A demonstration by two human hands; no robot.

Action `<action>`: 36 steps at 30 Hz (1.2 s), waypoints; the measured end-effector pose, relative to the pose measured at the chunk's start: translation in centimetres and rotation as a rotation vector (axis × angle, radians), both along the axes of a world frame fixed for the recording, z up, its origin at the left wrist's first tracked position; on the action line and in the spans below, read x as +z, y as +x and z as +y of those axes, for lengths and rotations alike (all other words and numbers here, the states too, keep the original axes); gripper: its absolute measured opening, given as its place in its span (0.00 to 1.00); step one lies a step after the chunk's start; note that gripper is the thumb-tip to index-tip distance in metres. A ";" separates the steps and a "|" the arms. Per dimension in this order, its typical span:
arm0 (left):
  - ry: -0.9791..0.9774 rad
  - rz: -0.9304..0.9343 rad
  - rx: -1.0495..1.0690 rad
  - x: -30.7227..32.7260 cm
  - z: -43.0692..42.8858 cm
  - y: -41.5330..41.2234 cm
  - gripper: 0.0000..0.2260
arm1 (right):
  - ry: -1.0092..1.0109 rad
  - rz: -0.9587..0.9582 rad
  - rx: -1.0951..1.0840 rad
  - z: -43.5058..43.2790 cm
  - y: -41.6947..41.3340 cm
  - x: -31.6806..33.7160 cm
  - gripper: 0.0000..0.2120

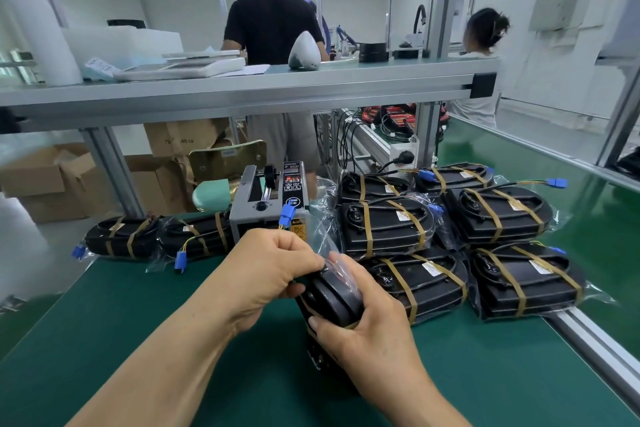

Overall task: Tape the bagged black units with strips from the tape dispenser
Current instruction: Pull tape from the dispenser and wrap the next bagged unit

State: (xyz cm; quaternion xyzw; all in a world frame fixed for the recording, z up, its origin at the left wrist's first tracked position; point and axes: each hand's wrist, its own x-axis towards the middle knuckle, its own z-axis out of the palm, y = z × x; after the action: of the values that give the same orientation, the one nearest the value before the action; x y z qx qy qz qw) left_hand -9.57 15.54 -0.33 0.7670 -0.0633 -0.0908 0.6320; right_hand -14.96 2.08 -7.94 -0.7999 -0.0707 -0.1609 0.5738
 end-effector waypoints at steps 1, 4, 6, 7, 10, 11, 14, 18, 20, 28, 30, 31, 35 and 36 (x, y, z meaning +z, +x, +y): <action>-0.010 0.005 -0.001 0.0 0.0 0.0 0.13 | 0.002 0.004 -0.001 0.0 0.0 0.0 0.34; -0.035 0.025 -0.011 0.0 0.1 0.1 0.15 | 0.006 0.015 -0.006 0.0 0.0 -0.1 0.34; -0.037 0.030 -0.023 0.0 0.2 0.2 0.15 | 0.000 0.022 -0.008 0.0 0.0 -0.1 0.34; -0.035 0.029 -0.026 0.0 0.3 0.2 0.15 | -0.002 0.025 -0.008 0.1 0.0 -0.1 0.34; -0.032 0.016 -0.022 -0.1 0.3 0.1 0.13 | 0.001 0.031 -0.010 0.1 0.0 -0.1 0.34; -0.030 0.011 -0.017 -0.1 0.3 0.1 0.12 | 0.002 0.034 -0.010 0.1 0.0 -0.2 0.34; -0.010 -0.024 -0.007 -0.2 0.3 0.1 0.12 | 0.000 0.040 -0.016 0.2 0.0 -0.3 0.35; 0.071 -0.122 0.014 -0.5 0.3 -0.2 0.12 | 0.002 0.049 -0.017 0.3 0.0 -0.6 0.35; 0.114 -0.169 0.030 -0.6 0.2 -0.3 0.12 | 0.016 0.053 -0.016 0.4 0.1 -0.7 0.35; 0.091 -0.149 0.101 -1.7 0.6 -0.9 0.06 | 0.031 0.060 -0.024 0.6 0.2 -1.6 0.37; 0.046 -0.120 0.108 -2.2 0.6 -1.1 0.06 | 0.024 0.059 -0.026 0.6 0.2 -1.7 0.36; 0.032 -0.113 0.108 -2.4 0.5 -1.2 0.06 | 0.017 0.057 -0.024 0.6 0.2 -1.7 0.36; 0.008 -0.105 0.116 -3.0 0.6 -1.2 0.15 | -0.015 0.045 -0.014 0.4 0.3 -1.7 0.35; 0.001 -0.105 0.115 -3.1 0.6 -1.2 0.15 | -0.016 0.041 -0.013 0.4 0.3 -1.7 0.35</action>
State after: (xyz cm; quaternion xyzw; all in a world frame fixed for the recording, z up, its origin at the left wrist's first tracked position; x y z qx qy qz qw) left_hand -10.80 16.17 -3.39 0.7736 -0.0521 -0.0142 0.6314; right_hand -14.64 2.50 -9.62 -0.8079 -0.0551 -0.1476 0.5678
